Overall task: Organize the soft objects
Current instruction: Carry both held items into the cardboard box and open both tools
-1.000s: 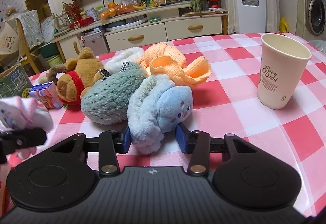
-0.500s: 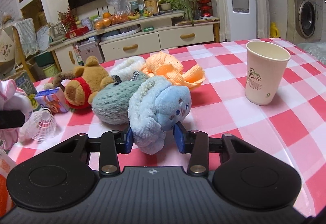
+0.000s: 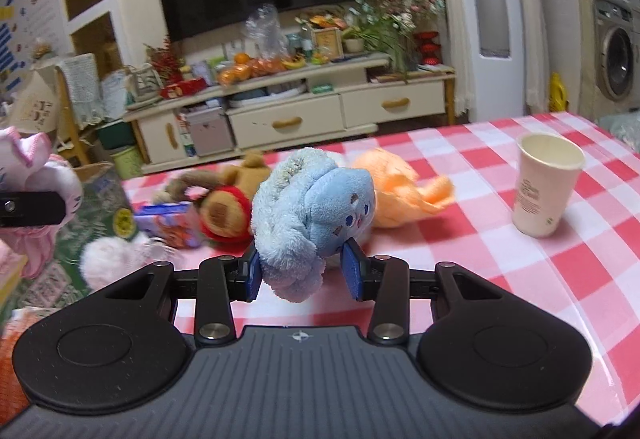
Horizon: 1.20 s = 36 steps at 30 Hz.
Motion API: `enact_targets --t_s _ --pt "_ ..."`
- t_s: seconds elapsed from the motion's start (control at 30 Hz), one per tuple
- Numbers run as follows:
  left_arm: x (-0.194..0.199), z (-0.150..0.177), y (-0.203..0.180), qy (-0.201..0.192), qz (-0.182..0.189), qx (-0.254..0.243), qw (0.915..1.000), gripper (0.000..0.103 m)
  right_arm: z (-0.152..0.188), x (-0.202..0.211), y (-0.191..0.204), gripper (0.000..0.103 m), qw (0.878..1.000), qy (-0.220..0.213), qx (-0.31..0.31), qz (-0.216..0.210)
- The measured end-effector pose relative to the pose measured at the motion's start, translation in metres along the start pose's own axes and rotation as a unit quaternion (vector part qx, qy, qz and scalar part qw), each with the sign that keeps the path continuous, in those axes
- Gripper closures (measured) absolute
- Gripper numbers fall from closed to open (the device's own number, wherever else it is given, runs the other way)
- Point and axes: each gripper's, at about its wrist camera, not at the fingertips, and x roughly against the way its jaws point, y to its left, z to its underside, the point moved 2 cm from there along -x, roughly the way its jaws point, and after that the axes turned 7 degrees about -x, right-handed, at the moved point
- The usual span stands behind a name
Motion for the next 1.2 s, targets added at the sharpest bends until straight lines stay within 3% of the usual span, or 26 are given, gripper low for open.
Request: enact_targets --t_s 0.3,0.53,0.83,1.2 --pt "0.026 -0.005 0.026 -0.028 -0.018 0.019 0.9992 0.043 -0.012 0.016 0.047 0.053 0.997 -0.012 0.028 -0.066" --pt "0.043 -0.004 0.058 -0.041 -0.063 0.035 0.9965 0.043 -0.021 0.026 0.098 0.053 0.99 -0.016 0.074 -0.122" --pt "0.056 -0.001 0.106 -0.045 -0.154 0.062 0.9851 0.043 -0.024 0.018 0.166 0.053 0.971 0.014 0.137 -0.195" --pt "0.053 0.005 0.142 -0.015 -0.232 0.076 0.9697 0.04 -0.012 -0.008 0.22 0.049 0.952 0.061 0.2 -0.223"
